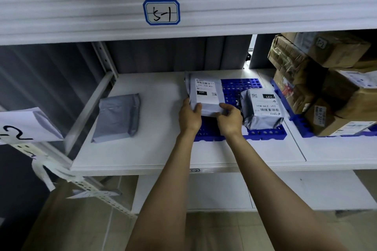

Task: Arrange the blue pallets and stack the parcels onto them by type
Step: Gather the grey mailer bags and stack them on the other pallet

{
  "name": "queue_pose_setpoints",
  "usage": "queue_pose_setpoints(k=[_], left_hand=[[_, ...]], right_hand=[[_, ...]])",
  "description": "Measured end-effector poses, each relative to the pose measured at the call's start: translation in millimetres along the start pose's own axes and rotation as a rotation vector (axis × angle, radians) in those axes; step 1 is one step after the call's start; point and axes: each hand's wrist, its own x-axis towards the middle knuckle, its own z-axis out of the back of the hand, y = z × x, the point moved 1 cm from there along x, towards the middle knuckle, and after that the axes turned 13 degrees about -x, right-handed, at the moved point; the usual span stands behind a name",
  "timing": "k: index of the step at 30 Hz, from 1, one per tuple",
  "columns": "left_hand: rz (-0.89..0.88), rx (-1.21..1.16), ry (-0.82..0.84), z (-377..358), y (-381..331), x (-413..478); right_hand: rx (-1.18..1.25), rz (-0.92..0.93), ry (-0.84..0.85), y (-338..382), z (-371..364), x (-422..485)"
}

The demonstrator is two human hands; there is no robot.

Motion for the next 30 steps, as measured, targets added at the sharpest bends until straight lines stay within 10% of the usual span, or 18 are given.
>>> queue_pose_setpoints(k=[30], left_hand=[[0.033, 0.415, 0.081, 8.3, 21.5, 19.7]], right_hand=[[-0.292, 0.171, -0.033, 16.1, -20.4, -5.1]])
